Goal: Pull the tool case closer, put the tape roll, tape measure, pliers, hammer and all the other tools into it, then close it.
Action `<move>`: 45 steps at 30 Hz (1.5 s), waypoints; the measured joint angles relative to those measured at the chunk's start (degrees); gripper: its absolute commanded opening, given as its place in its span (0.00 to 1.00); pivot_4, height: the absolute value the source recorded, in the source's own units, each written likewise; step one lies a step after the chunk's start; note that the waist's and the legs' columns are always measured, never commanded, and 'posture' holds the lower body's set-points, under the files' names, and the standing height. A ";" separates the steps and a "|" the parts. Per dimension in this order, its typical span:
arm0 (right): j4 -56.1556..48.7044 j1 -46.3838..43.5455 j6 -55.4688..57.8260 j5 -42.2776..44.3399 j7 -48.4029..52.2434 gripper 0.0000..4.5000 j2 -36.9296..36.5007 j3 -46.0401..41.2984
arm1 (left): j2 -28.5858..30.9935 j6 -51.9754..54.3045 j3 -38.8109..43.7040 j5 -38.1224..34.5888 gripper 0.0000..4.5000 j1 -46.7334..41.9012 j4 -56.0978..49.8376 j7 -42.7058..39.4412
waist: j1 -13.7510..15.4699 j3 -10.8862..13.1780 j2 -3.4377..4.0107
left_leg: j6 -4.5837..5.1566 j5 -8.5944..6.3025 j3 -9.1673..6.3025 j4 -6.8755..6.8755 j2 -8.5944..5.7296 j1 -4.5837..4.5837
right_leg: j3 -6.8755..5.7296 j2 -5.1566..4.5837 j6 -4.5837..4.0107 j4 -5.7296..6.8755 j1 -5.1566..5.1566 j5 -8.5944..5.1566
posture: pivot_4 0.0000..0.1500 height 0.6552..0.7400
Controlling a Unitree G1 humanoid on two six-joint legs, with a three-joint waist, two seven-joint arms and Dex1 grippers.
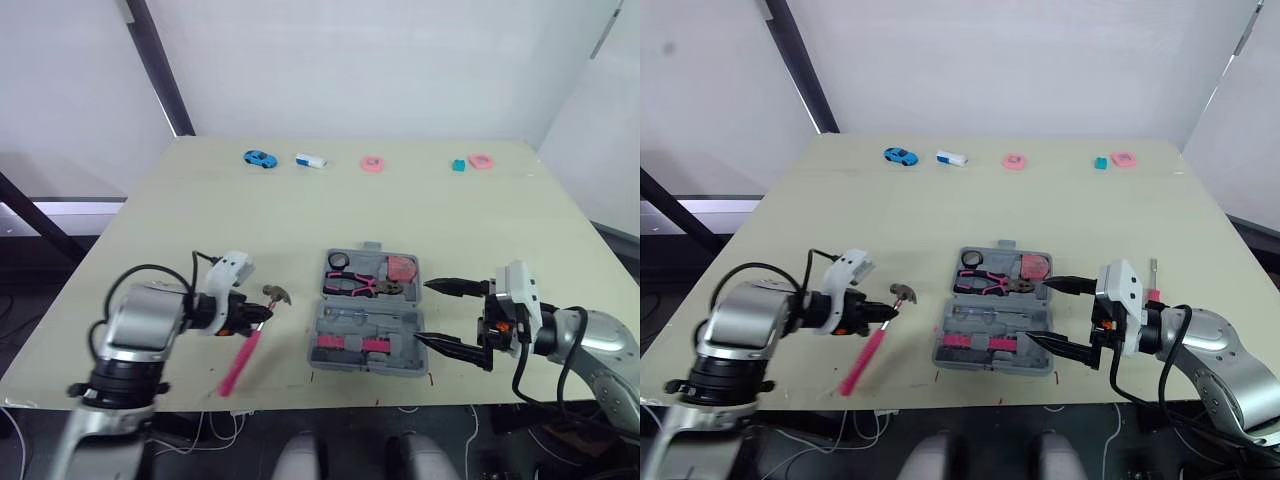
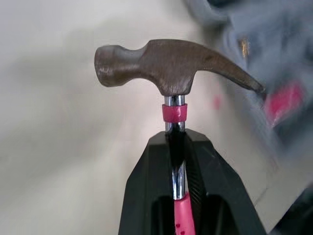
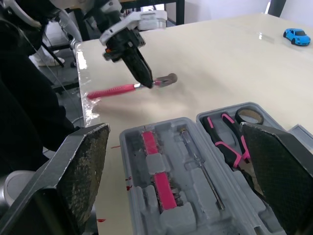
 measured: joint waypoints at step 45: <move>-0.24 -3.02 3.97 2.51 2.21 1.00 -4.05 -1.24 | -25.00 -39.85 2.78 -2.14 0.74 16.66 -1.47 45.35 | 1.35 -0.12 0.04 | -0.01 0.00 -0.11 -0.04 -0.13 0.10 | -0.04 -0.11 -0.30 -0.10 0.18 0.13 | 1.00 1.00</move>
